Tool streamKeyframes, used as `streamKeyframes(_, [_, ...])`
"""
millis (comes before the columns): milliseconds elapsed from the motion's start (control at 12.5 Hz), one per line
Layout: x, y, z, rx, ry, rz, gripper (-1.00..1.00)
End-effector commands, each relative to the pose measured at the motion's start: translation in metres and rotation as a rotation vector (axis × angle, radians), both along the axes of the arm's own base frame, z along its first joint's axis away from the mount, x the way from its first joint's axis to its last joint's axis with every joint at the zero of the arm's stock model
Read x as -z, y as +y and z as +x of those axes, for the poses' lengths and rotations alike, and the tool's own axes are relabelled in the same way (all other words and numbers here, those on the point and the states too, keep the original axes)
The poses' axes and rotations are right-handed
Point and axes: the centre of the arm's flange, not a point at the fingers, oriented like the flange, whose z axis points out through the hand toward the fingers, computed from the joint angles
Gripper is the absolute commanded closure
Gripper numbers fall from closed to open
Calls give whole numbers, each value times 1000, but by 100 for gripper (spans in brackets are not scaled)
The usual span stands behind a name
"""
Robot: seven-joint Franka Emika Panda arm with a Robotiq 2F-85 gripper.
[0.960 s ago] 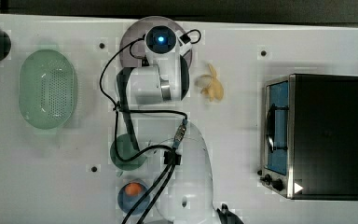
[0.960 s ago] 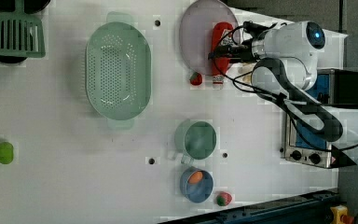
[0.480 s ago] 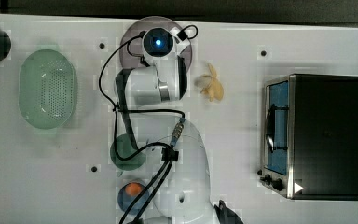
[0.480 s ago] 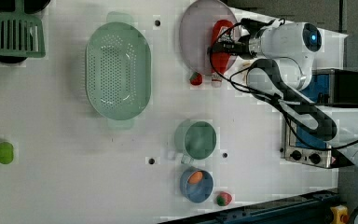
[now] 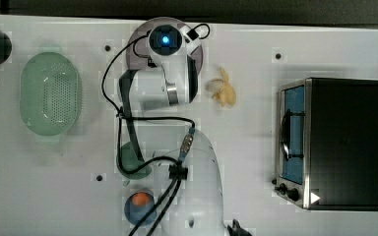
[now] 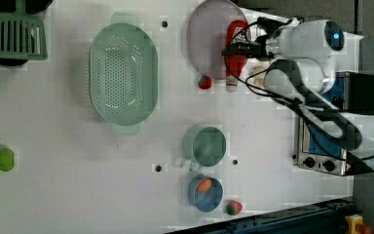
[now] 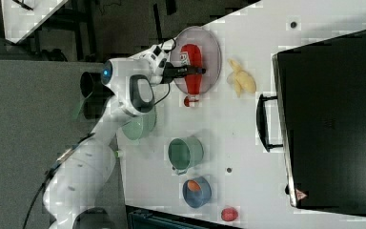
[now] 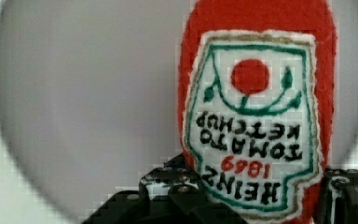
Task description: Pick ketchup from plate and place it on table.
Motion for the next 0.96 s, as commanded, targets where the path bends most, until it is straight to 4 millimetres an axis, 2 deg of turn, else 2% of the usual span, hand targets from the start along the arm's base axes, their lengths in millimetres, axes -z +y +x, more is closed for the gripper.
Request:
streamKeyframes(80, [-157, -16, 7, 98, -80, -28, -20])
streamKeyframes(320, [-214, -34, -22, 164, 41, -75, -20])
streamKeyframes(560, [-243, -55, -56, 394, 82, -90, -20])
streamKeyframes(720, [-246, -64, -82, 471, 93, -104, -20])
streamKeyframes(960, [-231, -74, -119, 501, 78, -102, -20])
